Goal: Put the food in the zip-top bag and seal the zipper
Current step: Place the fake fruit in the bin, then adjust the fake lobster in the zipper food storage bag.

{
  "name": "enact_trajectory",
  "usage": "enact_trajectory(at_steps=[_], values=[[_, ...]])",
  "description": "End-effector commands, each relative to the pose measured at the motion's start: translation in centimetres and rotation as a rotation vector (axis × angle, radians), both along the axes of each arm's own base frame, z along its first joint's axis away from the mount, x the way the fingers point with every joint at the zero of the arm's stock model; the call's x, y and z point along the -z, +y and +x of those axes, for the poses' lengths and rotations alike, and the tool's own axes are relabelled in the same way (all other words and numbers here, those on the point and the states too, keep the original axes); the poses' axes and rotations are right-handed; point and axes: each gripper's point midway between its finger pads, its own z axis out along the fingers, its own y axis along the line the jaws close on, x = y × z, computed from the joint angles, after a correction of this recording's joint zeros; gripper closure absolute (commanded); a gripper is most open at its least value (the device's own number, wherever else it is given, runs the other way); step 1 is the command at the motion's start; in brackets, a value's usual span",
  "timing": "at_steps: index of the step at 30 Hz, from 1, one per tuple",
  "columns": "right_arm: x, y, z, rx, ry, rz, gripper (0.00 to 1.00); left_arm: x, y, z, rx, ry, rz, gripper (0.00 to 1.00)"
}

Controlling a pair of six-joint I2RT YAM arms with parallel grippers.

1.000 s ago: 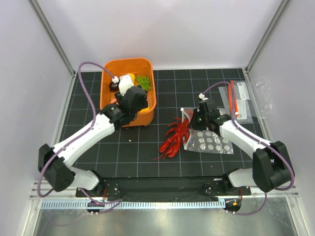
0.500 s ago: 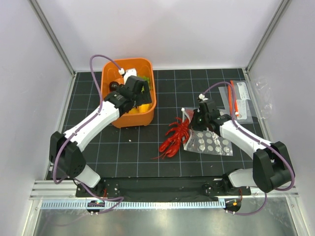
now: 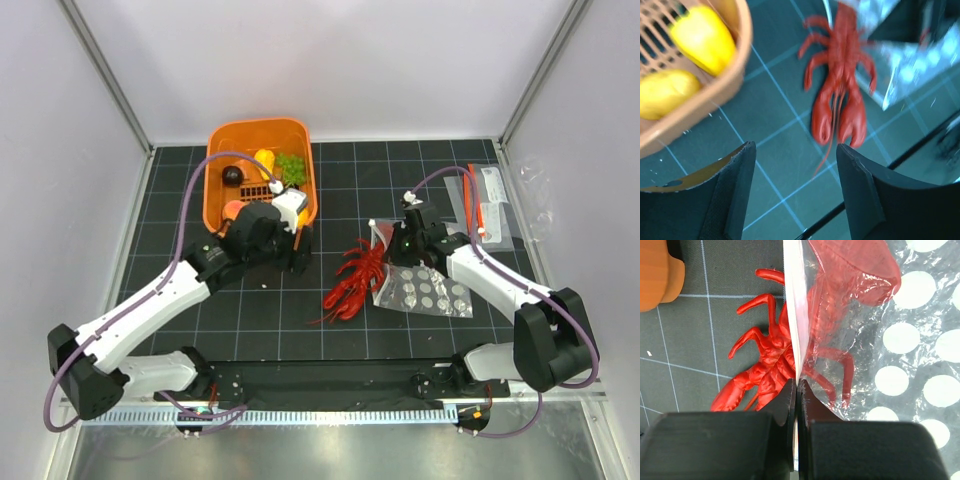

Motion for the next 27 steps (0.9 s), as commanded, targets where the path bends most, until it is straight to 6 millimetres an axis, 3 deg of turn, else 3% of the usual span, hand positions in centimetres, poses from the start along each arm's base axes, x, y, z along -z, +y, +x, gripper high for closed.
enact_trajectory(at_steps=[1,7,17,27], values=[[-2.2,0.6,0.9,-0.017,-0.063,0.033,0.99,2.7,-1.5,-1.7,0.166,0.044,0.039,0.33],[-2.2,0.3,0.8,-0.031,-0.061,0.008,0.99,7.2,-3.5,-2.3,0.251,0.060,0.092,0.35],[-2.3,0.1,1.0,-0.031,-0.062,-0.012,0.99,10.5,-4.8,-3.9,0.297,0.070,0.089,0.29],[-2.1,0.1,1.2,-0.027,-0.066,-0.013,0.99,13.9,-6.8,-1.3,0.225,0.012,0.145,0.36]])
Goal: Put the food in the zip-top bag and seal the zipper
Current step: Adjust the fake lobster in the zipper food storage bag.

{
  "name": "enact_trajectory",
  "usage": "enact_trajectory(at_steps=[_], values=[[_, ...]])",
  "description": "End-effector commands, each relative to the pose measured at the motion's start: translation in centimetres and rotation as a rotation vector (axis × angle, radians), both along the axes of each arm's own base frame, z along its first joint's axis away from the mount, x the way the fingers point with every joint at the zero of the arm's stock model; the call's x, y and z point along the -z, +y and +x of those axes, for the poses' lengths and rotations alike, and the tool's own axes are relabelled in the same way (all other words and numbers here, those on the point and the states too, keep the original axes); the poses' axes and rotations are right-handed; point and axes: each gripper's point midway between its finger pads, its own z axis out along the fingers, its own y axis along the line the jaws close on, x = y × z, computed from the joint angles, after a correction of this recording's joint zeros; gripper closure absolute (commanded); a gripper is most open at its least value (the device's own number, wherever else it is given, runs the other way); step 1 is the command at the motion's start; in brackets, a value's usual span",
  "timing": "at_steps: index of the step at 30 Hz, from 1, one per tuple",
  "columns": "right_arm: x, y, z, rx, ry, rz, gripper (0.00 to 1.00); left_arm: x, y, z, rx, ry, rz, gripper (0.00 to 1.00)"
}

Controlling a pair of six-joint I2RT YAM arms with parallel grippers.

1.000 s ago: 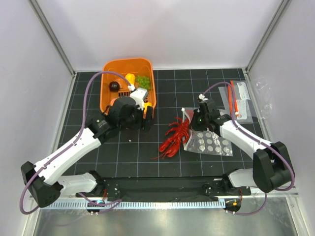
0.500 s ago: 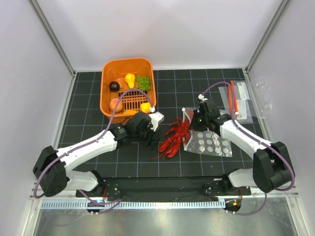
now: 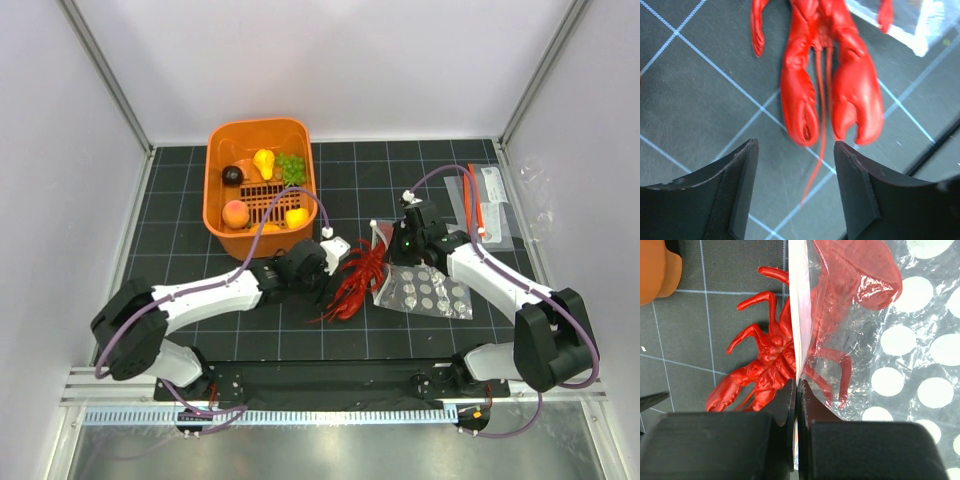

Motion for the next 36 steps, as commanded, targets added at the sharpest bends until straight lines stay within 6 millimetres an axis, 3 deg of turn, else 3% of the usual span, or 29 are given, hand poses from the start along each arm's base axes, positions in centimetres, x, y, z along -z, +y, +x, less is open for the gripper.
enact_trajectory(at_steps=[1,5,15,26,28,33,36], values=[[-1.9,0.3,1.3,-0.005,-0.068,0.013,0.99,-0.3,-1.6,2.3,-0.040,-0.085,-0.047,0.37],[-1.9,0.4,1.5,-0.009,-0.070,0.013,0.99,1.9,-2.3,3.0,-0.022,-0.076,0.000,0.41],[-2.1,0.5,1.9,-0.010,-0.080,0.013,0.99,4.0,-4.6,2.4,0.047,0.001,-0.015,0.46],[-1.8,0.4,2.1,-0.014,-0.074,-0.006,0.99,2.7,-5.5,1.9,0.075,-0.006,-0.051,0.36],[-1.8,0.4,2.1,-0.013,-0.074,-0.006,0.99,2.7,-5.8,2.0,0.084,-0.004,-0.050,0.41],[-1.9,0.4,2.2,-0.016,-0.079,-0.008,0.99,4.3,-5.8,1.6,0.097,0.036,-0.015,0.70],[-2.0,0.3,2.1,-0.028,-0.085,-0.015,0.99,3.6,-6.4,1.7,0.114,0.025,-0.024,0.83]])
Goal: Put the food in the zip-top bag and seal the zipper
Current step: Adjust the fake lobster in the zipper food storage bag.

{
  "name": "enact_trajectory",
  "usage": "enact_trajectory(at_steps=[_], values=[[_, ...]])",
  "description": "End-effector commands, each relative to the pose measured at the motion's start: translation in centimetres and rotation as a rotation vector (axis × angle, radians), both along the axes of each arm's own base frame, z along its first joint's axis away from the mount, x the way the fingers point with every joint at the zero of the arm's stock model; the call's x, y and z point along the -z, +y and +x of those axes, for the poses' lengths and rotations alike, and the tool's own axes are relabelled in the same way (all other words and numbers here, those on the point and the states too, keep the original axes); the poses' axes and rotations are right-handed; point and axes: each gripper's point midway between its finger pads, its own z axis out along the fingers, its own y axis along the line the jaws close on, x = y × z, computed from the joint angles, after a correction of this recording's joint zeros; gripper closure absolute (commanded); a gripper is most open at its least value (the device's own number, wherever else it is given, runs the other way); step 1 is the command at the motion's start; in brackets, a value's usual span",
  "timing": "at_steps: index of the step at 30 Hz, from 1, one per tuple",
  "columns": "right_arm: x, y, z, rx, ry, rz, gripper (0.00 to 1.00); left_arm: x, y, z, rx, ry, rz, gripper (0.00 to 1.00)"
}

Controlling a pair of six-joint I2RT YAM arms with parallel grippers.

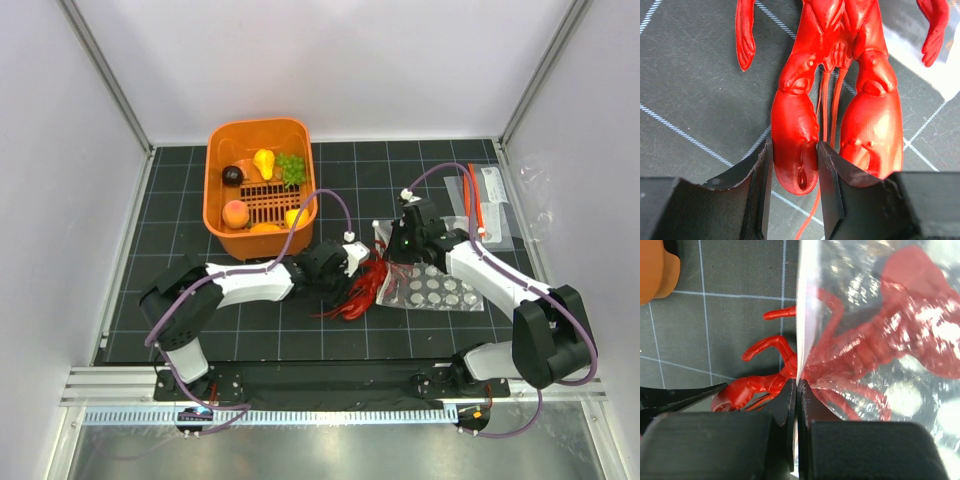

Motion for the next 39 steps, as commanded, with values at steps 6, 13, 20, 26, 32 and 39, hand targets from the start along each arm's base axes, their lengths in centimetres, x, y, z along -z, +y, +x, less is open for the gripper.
enact_trajectory(at_steps=[6,13,20,26,32,39], values=[[-1.6,0.0,1.7,-0.054,-0.066,-0.050,0.99,-3.4,-2.6,1.6,0.071,-0.103,-0.034,0.90],[-1.9,0.1,1.0,-0.070,-0.060,-0.038,0.99,-5.4,-4.0,4.1,0.011,-0.149,-0.018,0.92],[-1.9,0.7,0.0,-0.073,-0.040,0.000,0.99,-6.2,-5.4,6.0,-0.027,-0.170,0.007,0.93],[-3.1,2.1,0.0,-0.039,-0.032,0.096,0.99,-6.4,-6.9,7.8,-0.079,-0.178,0.014,0.93],[-5.3,3.4,0.0,-0.016,-0.035,0.184,0.99,-4.9,-8.0,9.7,-0.133,-0.202,0.034,0.94],[-5.5,1.5,0.3,0.017,-0.038,0.062,0.99,-5.3,-7.8,10.6,-0.137,-0.255,0.058,0.96]])
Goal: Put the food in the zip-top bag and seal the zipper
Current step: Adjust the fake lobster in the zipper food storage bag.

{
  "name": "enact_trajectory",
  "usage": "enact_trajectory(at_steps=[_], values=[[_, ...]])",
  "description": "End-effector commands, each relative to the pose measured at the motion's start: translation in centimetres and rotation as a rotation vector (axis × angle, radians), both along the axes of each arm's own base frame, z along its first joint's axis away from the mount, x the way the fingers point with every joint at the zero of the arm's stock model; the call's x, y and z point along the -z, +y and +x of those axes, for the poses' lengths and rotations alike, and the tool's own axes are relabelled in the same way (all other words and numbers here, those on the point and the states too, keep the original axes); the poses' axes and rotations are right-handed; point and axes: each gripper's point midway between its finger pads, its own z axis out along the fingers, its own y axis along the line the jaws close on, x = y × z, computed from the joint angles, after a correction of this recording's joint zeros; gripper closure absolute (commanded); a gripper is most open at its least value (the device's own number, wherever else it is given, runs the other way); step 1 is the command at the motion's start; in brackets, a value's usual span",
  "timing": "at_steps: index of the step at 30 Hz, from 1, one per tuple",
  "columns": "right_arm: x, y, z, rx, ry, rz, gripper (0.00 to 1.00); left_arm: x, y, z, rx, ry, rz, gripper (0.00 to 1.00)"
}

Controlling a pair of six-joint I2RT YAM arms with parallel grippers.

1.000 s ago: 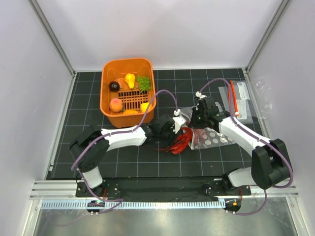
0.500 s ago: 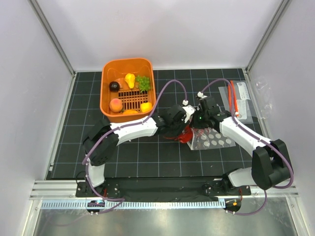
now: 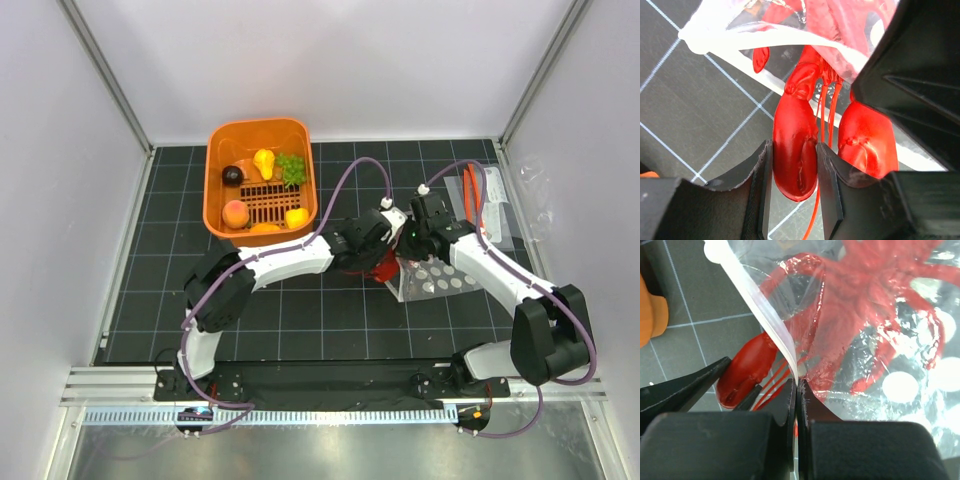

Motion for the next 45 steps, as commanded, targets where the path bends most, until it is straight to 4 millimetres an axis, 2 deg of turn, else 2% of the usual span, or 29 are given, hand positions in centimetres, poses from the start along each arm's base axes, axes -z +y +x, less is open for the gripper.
enact_trajectory(at_steps=[1,5,11,18,20,21,23,27,29,30,36,37,38,40,41,45], values=[[-4.6,2.7,-0.4,-0.171,-0.104,0.008,0.99,-0.3,-0.6,2.5,-0.042,-0.070,-0.007,0.96],[-4.7,1.0,0.6,-0.164,-0.110,-0.112,0.99,-0.4,0.4,1.8,-0.034,-0.067,0.012,0.96],[-5.1,0.3,1.4,-0.166,-0.136,-0.169,0.99,0.4,1.1,1.3,-0.031,-0.045,0.029,0.96],[-4.7,0.3,1.3,-0.153,-0.123,-0.166,0.99,-0.4,0.8,1.2,-0.027,-0.049,0.005,0.97],[-4.7,0.2,1.5,-0.140,-0.127,-0.169,0.99,-1.6,0.1,0.6,0.013,-0.047,-0.052,0.97],[-4.8,0.8,1.5,-0.163,-0.127,-0.141,0.99,-1.5,0.1,-0.1,0.035,-0.034,-0.083,0.97],[-5.5,1.7,1.7,-0.180,-0.158,-0.095,0.99,-1.8,-0.2,-0.5,0.040,-0.027,-0.117,0.96],[-5.9,2.2,2.1,-0.164,-0.182,-0.061,0.99,-2.1,-1.6,-0.9,0.073,0.006,-0.157,0.96],[-5.8,2.2,2.1,-0.165,-0.172,-0.066,0.99,-2.1,-1.7,-0.4,0.052,-0.002,-0.159,0.96],[-6.0,2.8,1.7,-0.189,-0.170,-0.033,0.99,-1.8,-1.6,0.0,0.038,-0.013,-0.146,0.96],[-5.7,4.4,0.0,-0.188,-0.157,0.107,0.99,-4.0,-3.3,1.3,0.023,-0.037,-0.203,0.97],[-6.2,4.8,-0.1,-0.187,-0.174,0.135,0.99,-4.3,-3.3,1.6,0.008,-0.043,-0.210,0.97],[-5.5,4.7,-0.5,-0.179,-0.160,0.147,0.99,-4.8,-3.4,1.8,-0.007,-0.046,-0.231,0.97],[-6.1,5.3,-0.8,-0.167,-0.174,0.206,0.99,-5.4,-3.1,2.3,-0.018,-0.043,-0.262,0.97],[-5.7,5.4,-1.1,-0.168,-0.167,0.217,0.99,-5.6,-3.2,2.4,-0.019,-0.043,-0.281,0.97],[-6.4,5.9,-1.0,-0.179,-0.186,0.254,0.99,-5.2,-3.0,2.1,-0.019,-0.027,-0.308,0.97]])
